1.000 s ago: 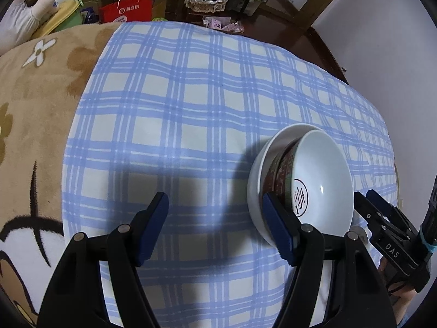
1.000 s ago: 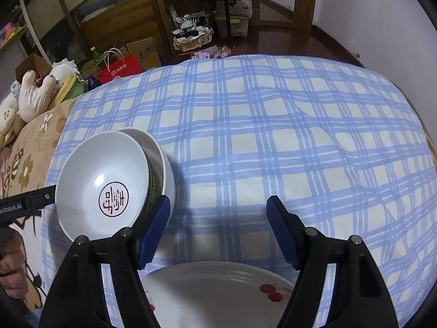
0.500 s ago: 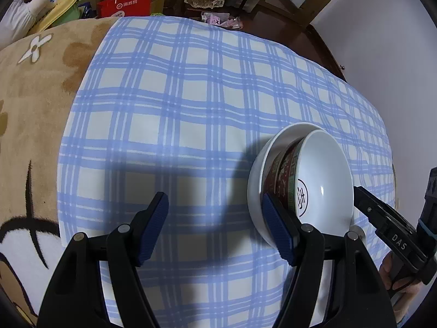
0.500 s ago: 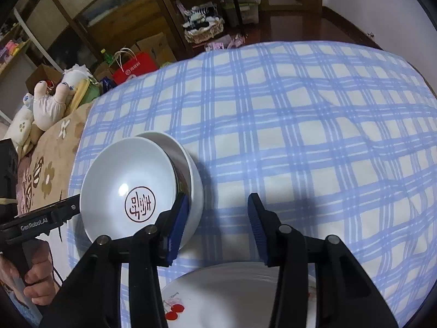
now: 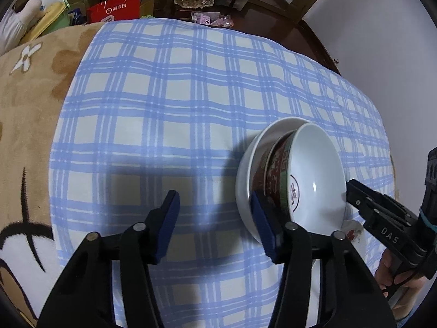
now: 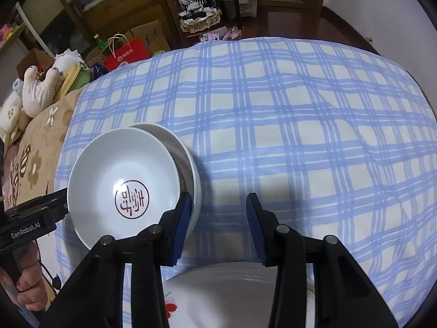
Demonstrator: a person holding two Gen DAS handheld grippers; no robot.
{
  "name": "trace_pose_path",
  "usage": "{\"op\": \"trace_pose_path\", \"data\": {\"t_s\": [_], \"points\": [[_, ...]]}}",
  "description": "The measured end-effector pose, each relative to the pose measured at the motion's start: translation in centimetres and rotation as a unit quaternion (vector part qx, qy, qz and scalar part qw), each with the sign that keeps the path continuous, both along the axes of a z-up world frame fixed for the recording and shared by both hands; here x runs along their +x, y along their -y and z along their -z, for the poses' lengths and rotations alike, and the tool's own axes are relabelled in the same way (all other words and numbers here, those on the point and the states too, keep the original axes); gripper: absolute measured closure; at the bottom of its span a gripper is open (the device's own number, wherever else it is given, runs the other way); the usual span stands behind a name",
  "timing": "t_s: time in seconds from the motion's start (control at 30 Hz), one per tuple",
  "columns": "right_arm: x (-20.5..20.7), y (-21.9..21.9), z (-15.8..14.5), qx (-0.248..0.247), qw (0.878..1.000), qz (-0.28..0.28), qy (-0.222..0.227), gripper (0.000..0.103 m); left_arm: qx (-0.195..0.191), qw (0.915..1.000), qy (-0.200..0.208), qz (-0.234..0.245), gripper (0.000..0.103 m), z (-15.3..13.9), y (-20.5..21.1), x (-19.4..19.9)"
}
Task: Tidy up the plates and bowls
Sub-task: 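Close both tools on the rims of the bowl stacks, then lift and carry both bowl stacks toward the cherry-print white plate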
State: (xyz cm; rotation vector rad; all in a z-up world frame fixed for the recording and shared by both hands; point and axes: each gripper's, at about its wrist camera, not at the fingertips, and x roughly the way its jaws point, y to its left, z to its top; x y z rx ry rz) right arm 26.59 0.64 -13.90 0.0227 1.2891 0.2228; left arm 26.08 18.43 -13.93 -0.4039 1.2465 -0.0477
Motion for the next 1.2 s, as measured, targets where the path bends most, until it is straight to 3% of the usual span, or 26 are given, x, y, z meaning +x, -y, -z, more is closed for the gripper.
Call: {"op": "trace_pose_path", "data": {"t_s": [0.1,0.17,0.27,0.4,0.57,0.73,1.2], "points": [[0.2,0.3,0.2,0.010,1.000,0.006,-0.013,0.059,-0.022,0.9997,0.003,0.007,0.069,0.5,0.2,0.1],[0.3,0.3,0.2,0.012,1.000,0.008,-0.017,0.059,-0.015,0.9996,0.012,0.021,0.079,0.3,0.7,0.1],[0.3,0.0,0.1,0.014,1.000,0.007,-0.020,0.067,-0.005,0.9993,0.019,0.030,0.090,-0.1,1.6,0.1],[0.4,-0.5,0.1,0.017,1.000,0.004,-0.025,0.081,0.007,0.9989,0.024,0.040,0.090,-0.1,2.1,0.2],[0.3,-1.2,0.0,-0.001,1.000,0.000,-0.024,0.083,-0.009,0.9995,0.016,0.027,0.090,0.2,1.6,0.2],[0.4,-1.5,0.2,0.008,0.999,0.012,-0.029,0.095,0.004,0.9997,0.009,0.021,0.090,0.2,2.1,0.3],[0.8,-1.6,0.5,0.015,0.999,0.014,-0.043,0.095,0.015,0.9997,-0.002,0.019,0.091,0.9,2.6,0.7]]}}
